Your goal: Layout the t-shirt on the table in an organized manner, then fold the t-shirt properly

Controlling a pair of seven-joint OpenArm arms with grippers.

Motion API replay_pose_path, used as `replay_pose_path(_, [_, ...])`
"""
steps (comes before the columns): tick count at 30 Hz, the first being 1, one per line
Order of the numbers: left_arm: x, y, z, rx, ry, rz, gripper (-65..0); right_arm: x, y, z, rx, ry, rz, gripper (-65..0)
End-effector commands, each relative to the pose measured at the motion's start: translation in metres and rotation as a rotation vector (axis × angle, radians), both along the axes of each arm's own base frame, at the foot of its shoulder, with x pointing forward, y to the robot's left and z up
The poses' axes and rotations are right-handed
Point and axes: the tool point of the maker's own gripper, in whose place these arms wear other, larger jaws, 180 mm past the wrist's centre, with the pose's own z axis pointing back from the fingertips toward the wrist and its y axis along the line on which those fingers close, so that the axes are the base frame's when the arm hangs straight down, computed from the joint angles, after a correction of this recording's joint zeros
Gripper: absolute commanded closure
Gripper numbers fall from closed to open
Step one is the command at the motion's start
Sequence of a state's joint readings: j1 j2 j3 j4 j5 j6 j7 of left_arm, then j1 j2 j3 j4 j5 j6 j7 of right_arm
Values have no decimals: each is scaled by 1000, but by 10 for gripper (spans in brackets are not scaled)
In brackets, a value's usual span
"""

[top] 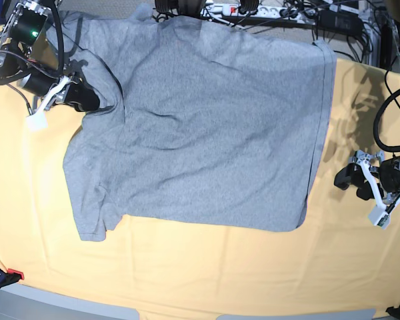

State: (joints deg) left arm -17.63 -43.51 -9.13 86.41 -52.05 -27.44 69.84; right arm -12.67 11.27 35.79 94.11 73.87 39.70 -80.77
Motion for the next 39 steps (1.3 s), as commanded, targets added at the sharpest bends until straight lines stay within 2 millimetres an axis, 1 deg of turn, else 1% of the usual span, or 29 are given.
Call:
replay_pose_path(1, [8,5,20,1,-60,5,-433,8,-1,15,20,-60,0,-206])
replay_pose_path(2, [8,5,20,1,-61,5,-433,8,-1,16,24,-63,-1,-216])
replay_pose_path(4, [8,5,20,1,-60,5,-433,8,-1,15,22,-62,0,-211])
replay_pose_path(5, [8,5,20,1,-60,5,-433,8,-1,15,23,-62,-1,-204])
replay_pose_path(6, [8,5,20,1,-60,5,-432,8,-1,15,23,-61,1,-183])
replay_pose_path(8, [8,5,20,1,-60,5,-433,6,2,13,25,-54,11,-107])
replay_pose_path(10, [8,5,20,1,-61,5,-433,4,8,9,17,-37,32,-2])
replay_pose_path(14, [8,5,20,2,-60,5,-433,6,13,8,17,-36,52,0])
replay_pose_path(22, [8,5,20,2,-60,6,-433,11,-2,23,-49,-76,76,0])
replay_pose_path(27, [8,5,20,2,-60,5,-433,13,-11,43,-122,-139,71,0])
replay_pose_path(33, [8,5,20,3,-60,6,-433,17,-33,78,-223,-247,7,0])
replay_pose_path(35, [8,5,20,3,-60,6,-433,16,-40,85,-244,-267,-15,0])
replay_pose_path(37, [8,5,20,3,-60,6,-433,14,-45,86,-254,-264,-29,0])
replay_pose_path(39, [8,5,20,3,-60,6,-433,10,-50,79,-281,-233,-32,0])
